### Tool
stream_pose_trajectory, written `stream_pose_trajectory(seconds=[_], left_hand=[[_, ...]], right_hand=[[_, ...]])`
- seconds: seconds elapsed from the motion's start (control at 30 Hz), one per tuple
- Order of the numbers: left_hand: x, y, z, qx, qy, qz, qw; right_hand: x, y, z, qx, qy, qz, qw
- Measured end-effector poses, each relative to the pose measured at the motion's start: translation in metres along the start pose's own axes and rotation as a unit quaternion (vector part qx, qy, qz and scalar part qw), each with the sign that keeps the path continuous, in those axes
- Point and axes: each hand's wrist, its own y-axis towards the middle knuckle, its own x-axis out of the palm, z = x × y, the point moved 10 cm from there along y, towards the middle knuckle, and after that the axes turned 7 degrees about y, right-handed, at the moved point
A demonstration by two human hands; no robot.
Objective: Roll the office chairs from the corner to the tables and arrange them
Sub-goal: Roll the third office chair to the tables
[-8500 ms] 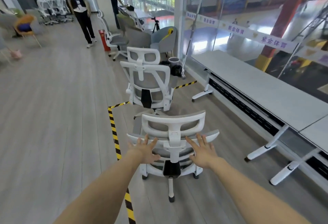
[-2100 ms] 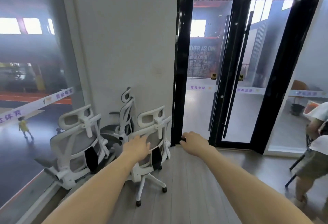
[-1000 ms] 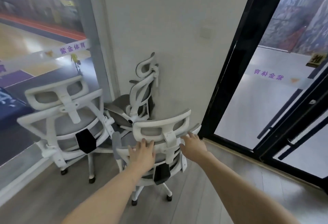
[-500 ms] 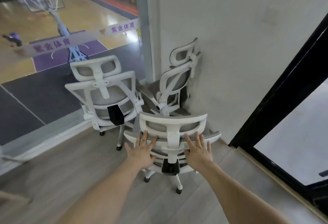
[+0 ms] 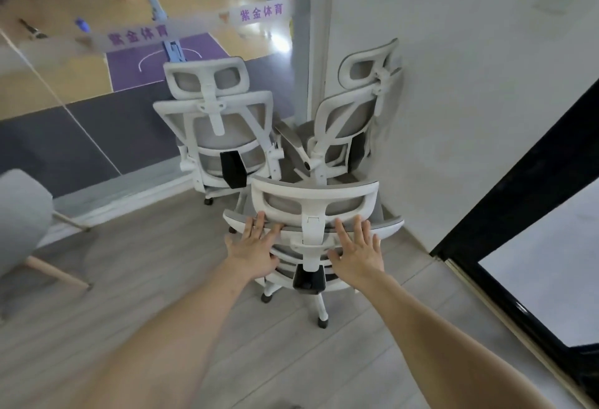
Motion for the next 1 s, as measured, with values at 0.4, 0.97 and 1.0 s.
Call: stream_pose_trajectory(seconds=[0.4,0.97,1.0], left_hand=[[0.099,-0.169,-0.039,-0.131,-0.087,0.035,0.987],[0.247,-0.469,-0.128,-0.376,-0.172,0.026,0.91],[0.254,-0.482,-0.132,-0.394,-0.18,0.033,0.901]], right_hand=[[0.057,-0.097,-0.063,-0.128,-0.074,-0.052,0.988],[0.188,-0.291,-0.236,-0.368,-0.114,-0.145,0.911],[0.195,-0.297,-0.249,-0.384,-0.117,-0.148,0.904]])
